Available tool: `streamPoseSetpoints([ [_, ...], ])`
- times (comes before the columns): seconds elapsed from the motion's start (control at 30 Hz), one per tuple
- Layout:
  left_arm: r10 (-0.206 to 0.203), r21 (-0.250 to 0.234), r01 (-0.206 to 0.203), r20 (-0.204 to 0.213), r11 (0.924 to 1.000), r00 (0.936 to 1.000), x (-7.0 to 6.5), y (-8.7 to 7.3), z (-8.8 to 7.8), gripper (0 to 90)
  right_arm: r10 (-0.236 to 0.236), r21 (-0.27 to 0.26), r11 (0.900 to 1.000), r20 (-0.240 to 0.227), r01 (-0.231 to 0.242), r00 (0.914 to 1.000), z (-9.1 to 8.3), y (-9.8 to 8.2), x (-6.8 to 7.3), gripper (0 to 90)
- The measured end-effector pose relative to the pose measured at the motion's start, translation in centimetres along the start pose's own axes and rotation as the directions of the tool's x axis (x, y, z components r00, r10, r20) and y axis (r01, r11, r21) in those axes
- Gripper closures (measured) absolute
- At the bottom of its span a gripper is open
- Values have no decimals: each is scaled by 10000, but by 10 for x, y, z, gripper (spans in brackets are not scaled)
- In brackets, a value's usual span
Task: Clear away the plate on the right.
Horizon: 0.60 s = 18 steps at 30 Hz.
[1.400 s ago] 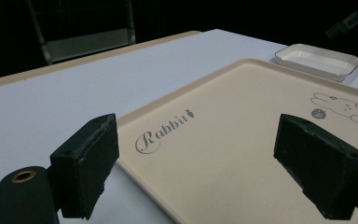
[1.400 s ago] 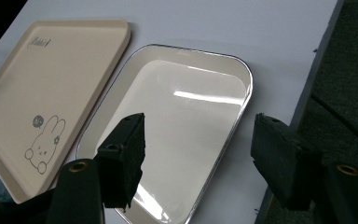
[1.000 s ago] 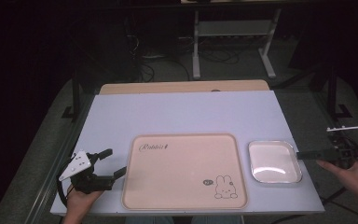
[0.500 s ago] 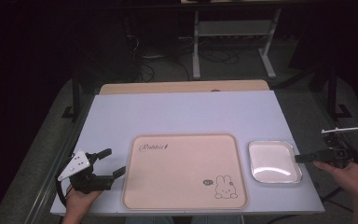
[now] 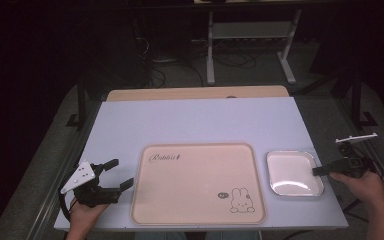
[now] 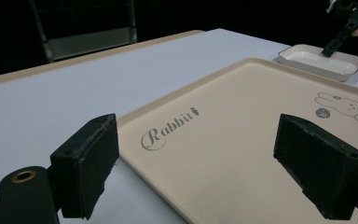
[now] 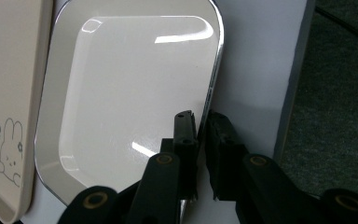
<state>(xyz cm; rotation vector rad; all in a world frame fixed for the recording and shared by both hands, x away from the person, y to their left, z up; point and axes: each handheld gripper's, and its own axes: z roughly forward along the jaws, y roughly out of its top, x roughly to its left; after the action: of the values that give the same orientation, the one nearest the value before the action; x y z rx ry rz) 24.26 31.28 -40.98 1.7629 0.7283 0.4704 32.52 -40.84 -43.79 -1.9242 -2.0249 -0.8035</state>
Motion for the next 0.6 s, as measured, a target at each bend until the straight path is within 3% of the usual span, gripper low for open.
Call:
streamPoseSetpoints([
  [0.07,-65,-31,65,0,10000,10000,0,0,0,139,149,-9,9999,187,-149,9997,0,0,1,865],
  [0.13,-46,-45,47,25,10000,10000,0,0,-1,138,359,-115,9993,-44,-359,9993,2,-1,1,882],
  [0.17,-52,-74,52,20,10000,10000,0,0,-1,138,230,-218,9995,18,-229,9997,3,-2,1,884],
  [0.4,-186,-170,185,-58,9997,9998,3,-1,-3,138,770,-822,9935,-185,-782,9969,-1,-9,-3,886],
  [0.6,-199,-109,198,-86,9997,9998,3,-1,-2,138,1269,-1261,9821,-1080,-1402,9860,-11,-19,0,886],
])
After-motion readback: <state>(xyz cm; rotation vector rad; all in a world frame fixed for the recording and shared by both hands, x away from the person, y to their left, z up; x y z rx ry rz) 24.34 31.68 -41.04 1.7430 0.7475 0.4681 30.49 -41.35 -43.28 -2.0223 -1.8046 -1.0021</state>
